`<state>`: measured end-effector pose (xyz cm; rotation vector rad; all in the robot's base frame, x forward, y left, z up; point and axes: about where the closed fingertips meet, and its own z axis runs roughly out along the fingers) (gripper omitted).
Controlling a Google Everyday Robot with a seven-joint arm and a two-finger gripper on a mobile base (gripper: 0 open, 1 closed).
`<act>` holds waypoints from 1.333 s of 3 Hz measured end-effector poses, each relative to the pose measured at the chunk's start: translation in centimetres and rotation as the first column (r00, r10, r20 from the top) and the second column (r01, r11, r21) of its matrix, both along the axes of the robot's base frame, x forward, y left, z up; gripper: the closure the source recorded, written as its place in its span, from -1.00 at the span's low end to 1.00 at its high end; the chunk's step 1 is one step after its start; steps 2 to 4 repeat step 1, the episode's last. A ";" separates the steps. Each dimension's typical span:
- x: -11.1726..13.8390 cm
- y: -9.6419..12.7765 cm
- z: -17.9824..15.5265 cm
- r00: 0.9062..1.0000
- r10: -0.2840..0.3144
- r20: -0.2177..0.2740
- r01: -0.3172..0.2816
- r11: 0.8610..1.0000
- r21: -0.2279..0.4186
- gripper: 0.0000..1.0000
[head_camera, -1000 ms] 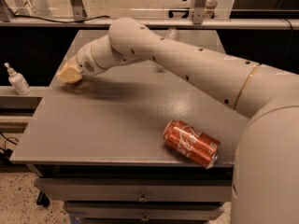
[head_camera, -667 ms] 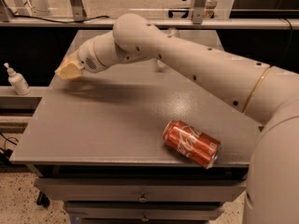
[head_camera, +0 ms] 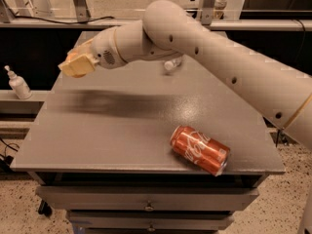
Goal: Pick orange
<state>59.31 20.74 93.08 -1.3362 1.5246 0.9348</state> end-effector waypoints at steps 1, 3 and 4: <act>0.0 0.0 0.0 1.000 0.000 0.000 0.000 1.000 0.000 1.00; 0.0 0.0 0.0 1.000 0.000 0.000 0.000 1.000 0.000 1.00; 0.0 0.0 0.0 1.000 0.000 0.000 0.000 1.000 0.000 1.00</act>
Offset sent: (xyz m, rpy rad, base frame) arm 0.0000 0.0000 0.0000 0.0000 0.0000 0.0000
